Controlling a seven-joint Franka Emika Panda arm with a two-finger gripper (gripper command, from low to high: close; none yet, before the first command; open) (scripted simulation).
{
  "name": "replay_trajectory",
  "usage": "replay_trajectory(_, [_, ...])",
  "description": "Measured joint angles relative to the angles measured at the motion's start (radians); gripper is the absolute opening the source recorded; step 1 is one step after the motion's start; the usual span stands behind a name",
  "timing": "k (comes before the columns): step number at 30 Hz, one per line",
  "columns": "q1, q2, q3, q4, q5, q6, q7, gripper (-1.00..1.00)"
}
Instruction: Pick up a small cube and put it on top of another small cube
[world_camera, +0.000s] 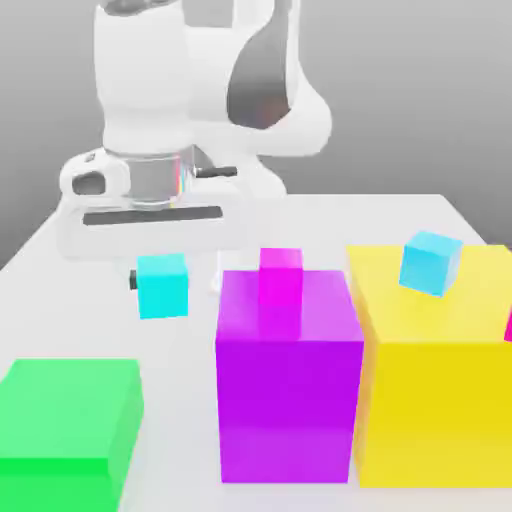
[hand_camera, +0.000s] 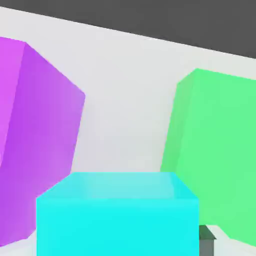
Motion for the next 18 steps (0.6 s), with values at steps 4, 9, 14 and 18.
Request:
replay_trajectory(4, [0.069, -0.073, 0.032, 0.04, 0.029, -0.112, -0.059, -1.0])
replay_trajectory(9, [0.152, -0.162, 0.063, 0.091, 0.065, -0.253, -0.139, -1.0])
replay_trajectory(14, [0.186, -0.153, 0.08, 0.025, 0.084, -0.18, -0.173, -1.0])
replay_trajectory(18, [0.186, -0.142, 0.083, 0.001, 0.087, -0.145, -0.175, 1.0])
